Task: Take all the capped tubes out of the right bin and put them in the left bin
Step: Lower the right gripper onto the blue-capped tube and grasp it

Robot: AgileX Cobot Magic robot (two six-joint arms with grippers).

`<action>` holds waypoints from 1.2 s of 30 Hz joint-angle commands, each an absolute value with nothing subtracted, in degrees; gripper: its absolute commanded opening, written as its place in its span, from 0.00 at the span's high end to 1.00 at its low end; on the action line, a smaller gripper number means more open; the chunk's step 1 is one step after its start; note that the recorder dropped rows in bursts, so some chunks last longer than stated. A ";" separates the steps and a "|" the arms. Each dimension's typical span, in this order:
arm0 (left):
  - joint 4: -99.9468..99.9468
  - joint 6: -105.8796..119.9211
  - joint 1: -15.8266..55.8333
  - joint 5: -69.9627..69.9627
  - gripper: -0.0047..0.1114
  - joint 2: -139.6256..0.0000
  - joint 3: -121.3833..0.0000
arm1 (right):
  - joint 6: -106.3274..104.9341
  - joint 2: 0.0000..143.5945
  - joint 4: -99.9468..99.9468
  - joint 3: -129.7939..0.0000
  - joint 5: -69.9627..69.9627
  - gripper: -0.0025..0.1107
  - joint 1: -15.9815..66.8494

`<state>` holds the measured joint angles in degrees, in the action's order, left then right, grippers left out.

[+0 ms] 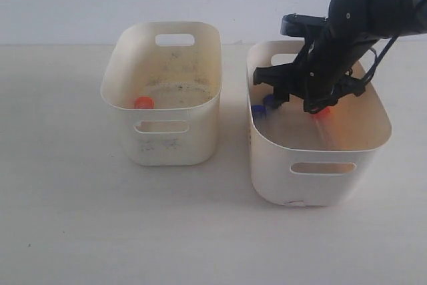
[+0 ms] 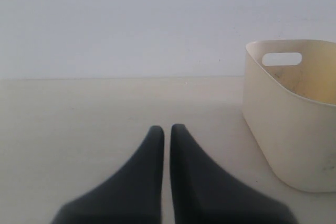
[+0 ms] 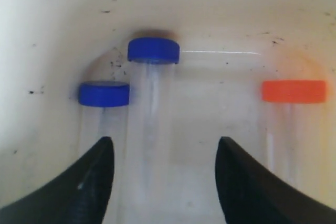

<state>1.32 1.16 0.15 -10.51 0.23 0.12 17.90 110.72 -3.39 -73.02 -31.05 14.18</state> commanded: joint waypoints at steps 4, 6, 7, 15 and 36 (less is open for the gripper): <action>1.51 0.92 0.56 -9.98 0.92 0.00 0.00 | 18.32 110.67 -2.41 -73.24 -27.78 0.42 13.56; 1.51 0.92 0.56 -9.98 0.92 0.00 0.00 | 18.45 111.03 -2.41 -73.24 -26.74 0.42 13.56; 1.51 0.92 0.56 -9.98 0.92 0.00 0.00 | 18.57 111.34 -2.41 -73.24 -26.20 0.42 13.56; 1.51 0.92 0.56 -9.98 0.92 0.00 0.00 | 19.35 113.86 -2.49 -73.24 -23.84 0.42 13.56; 1.51 0.92 0.56 -9.98 0.92 0.00 0.00 | 18.09 119.50 0.00 -73.24 -24.84 0.42 13.77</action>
<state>1.32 1.16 0.15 -10.41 0.23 0.12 18.69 118.79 -1.49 -73.12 -23.72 13.91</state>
